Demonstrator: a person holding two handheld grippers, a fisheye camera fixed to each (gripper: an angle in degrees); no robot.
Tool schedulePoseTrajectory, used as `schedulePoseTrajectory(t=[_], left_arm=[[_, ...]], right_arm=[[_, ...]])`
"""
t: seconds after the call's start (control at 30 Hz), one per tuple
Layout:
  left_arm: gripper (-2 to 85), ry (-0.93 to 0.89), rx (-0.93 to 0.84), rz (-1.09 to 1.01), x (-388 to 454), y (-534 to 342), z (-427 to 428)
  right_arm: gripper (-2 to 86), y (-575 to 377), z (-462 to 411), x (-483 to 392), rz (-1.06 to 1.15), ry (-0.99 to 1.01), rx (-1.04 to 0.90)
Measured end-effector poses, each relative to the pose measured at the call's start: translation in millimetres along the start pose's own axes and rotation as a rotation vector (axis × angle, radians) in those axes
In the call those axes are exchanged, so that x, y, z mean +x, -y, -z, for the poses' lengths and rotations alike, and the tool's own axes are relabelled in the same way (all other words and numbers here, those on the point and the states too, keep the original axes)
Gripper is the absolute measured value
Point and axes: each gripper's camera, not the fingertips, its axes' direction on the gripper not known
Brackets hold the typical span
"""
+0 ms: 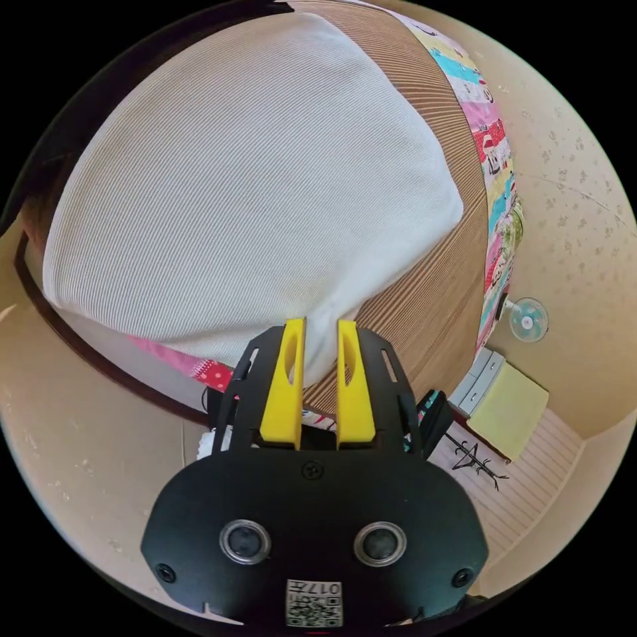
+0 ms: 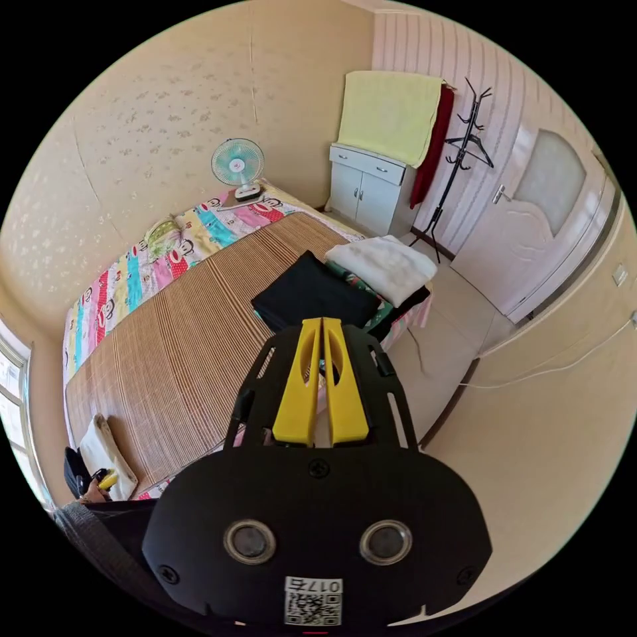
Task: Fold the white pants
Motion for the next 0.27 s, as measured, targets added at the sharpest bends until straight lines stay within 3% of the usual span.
schedulePoseTrajectory(t=[0.13, 0.27], left_arm=[[5.7, 0.168, 0.036, 0.099, -21, -24, -10], [5.4, 0.181, 0.047, 0.068, -31, -64, -39]], right_arm=[[1.3, -5, -23, 20, -0.039, 0.111, -0.076], [4.0, 5, -58, 63, -0.142, 0.208, -0.165]])
